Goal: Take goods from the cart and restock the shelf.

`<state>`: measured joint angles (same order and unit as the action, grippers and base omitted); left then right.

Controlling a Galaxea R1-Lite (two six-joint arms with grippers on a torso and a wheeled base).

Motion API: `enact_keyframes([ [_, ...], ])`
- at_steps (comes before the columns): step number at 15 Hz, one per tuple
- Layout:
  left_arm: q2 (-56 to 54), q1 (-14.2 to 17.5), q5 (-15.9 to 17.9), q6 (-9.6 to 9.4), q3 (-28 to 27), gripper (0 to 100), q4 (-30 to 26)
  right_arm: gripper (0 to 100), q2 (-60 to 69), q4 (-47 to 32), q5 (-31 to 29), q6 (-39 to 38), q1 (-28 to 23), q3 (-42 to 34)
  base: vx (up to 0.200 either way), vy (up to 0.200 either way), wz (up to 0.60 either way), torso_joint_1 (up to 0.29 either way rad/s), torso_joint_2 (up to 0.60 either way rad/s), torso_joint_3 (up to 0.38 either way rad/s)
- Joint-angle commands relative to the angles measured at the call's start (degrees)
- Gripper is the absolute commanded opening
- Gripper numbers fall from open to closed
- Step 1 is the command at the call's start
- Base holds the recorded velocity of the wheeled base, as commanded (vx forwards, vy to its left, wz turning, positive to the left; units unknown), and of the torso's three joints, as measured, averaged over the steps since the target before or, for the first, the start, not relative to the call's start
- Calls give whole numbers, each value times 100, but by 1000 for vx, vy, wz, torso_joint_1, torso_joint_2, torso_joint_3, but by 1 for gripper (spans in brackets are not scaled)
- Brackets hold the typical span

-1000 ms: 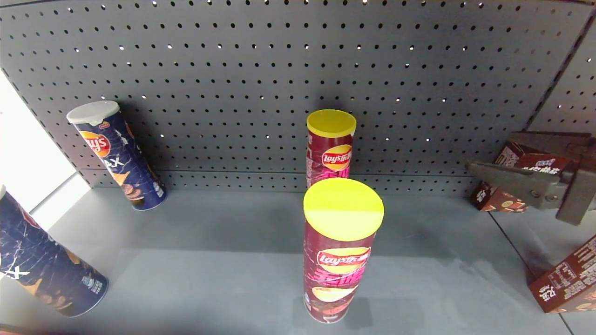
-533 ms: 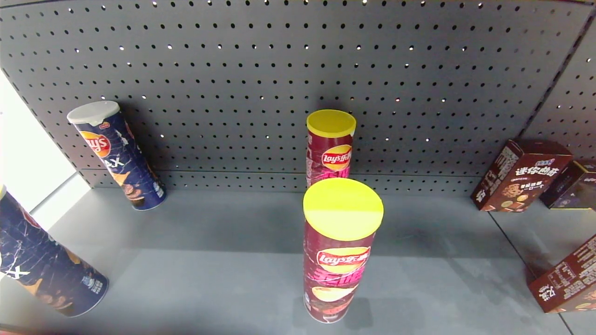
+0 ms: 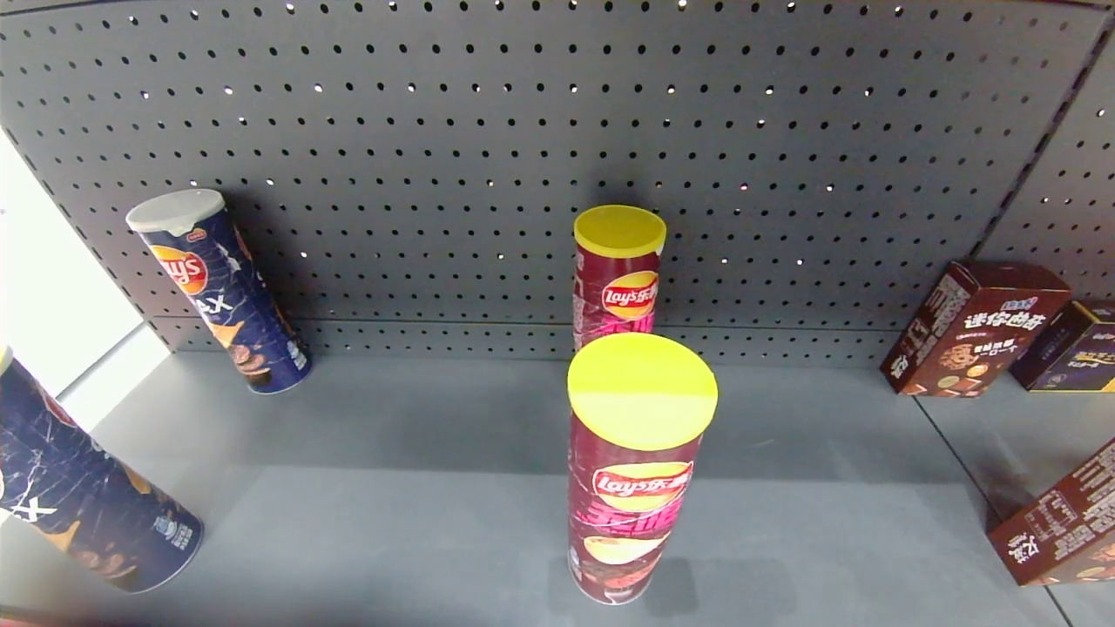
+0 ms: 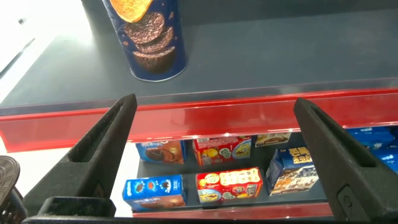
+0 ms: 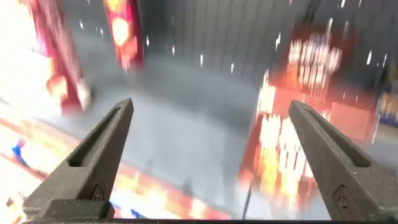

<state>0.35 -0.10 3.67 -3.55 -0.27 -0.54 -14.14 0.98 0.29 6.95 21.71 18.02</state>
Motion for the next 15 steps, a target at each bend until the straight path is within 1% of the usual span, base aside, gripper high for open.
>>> enact_keyframes([
  [1,9,1,2,3,0,100,1,100,1414,-405,-29,-1,-97,-1037,0,0,0,0,0,0],
  [2,9,1,2,-6,0,100,1,100,1414,-89,-29,-9,-97,-1222,0,0,0,0,0,0],
  [4,9,1,2,-6,0,100,1,100,1414,236,-12,-53,-97,-1784,0,0,0,0,0,0],
  [6,9,1,2,-6,0,100,1,100,1414,263,-38,-273,-97,-1802,0,0,0,0,0,0],
  [8,9,1,2,-6,0,100,1,100,1414,245,-565,-545,-97,-1802,0,0,0,0,0,0],
  [9,9,1,2,-6,0,100,1,100,1414,245,-521,-589,-97,-1802,0,0,0,0,0,0],
  [10,9,1,2,-6,0,100,1,100,1414,236,-302,-581,-27,-1802,0,0,0,0,0,0],
  [11,9,1,2,-6,0,100,10,100,1414,-62,-12,-510,-27,-1802,0,0,0,0,0,0],
  [12,9,1,2,-6,0,100,1,100,1414,-203,50,-484,-18,-1775,0,0,0,0,0,0],
  [15,9,1,2,3,0,100,1,100,1414,-106,32,-642,-18,-1793,0,0,0,0,0,0],
])
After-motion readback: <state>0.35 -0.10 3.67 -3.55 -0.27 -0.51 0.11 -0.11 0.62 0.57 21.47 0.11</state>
